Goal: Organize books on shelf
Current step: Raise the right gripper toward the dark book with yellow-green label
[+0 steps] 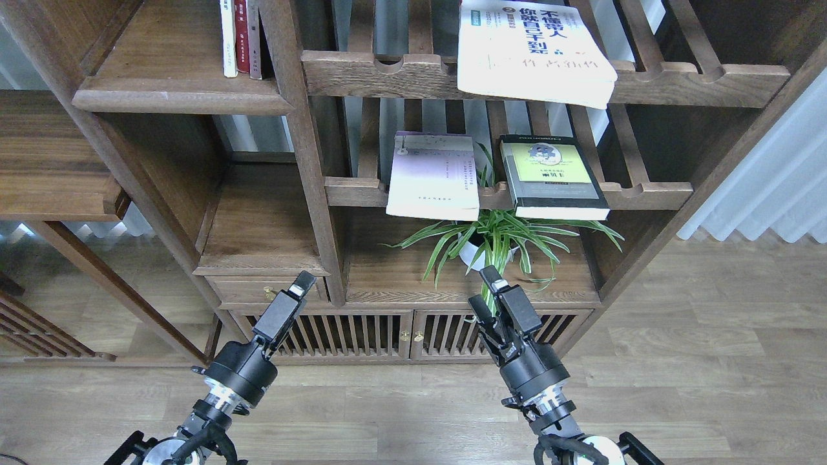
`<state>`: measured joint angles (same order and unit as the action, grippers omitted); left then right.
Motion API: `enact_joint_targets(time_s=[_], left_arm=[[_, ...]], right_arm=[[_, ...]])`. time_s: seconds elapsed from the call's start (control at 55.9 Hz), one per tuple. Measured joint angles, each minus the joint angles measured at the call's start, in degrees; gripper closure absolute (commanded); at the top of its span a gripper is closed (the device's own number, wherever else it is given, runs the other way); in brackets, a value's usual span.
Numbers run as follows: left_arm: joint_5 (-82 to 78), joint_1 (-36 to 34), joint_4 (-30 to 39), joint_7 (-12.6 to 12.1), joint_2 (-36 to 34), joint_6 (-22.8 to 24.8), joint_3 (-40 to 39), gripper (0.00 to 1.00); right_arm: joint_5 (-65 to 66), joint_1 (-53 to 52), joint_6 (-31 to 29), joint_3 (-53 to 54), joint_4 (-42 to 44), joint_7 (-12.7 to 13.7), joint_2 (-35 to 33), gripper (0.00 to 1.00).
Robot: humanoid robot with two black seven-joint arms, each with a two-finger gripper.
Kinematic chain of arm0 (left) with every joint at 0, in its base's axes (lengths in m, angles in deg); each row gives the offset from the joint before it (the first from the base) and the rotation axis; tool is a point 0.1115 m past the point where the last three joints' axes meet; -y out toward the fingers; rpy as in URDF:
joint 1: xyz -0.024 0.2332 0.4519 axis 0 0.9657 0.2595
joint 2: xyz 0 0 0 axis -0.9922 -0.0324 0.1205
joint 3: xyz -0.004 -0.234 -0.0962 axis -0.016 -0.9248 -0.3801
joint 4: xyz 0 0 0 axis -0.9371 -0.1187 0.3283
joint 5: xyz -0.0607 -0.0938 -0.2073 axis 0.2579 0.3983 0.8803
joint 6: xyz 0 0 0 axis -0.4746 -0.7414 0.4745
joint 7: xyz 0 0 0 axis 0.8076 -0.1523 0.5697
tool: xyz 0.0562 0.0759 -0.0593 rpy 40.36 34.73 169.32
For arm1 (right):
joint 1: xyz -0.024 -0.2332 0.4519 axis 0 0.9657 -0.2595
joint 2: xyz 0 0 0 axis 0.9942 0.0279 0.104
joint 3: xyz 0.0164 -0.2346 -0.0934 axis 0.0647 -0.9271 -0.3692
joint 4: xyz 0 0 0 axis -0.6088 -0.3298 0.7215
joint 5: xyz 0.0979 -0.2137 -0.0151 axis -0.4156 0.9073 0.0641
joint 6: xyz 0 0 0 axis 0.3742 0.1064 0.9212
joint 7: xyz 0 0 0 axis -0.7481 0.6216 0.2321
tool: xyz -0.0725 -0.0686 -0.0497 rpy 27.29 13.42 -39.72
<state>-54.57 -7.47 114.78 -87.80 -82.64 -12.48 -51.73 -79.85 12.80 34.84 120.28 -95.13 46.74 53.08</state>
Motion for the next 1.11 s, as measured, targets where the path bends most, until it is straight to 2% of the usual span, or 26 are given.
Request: enact_joint_targets(time_s=[0.447,0.733,1.108], left_arm=[[0.0,0.5,-0.1,0.0,0.0,0.0,-0.5,0.00],[0.1,2.5,0.0,0.3,0.0,0.0,-1.4,0.00],[0.1,2.7,0.0,0.6,0.0,0.0,-2.4,0.00]], right_arm=[[-0.1,-1.6,0.0,-5.5,1.3,0.2,0.0,0.01],[-0.1,-2.1,0.0,-4.8,2.5,0.3,0.0,0.01],[-0.9,-8.1,0.0,-1.2,8.5,-1.4,0.0,0.01]])
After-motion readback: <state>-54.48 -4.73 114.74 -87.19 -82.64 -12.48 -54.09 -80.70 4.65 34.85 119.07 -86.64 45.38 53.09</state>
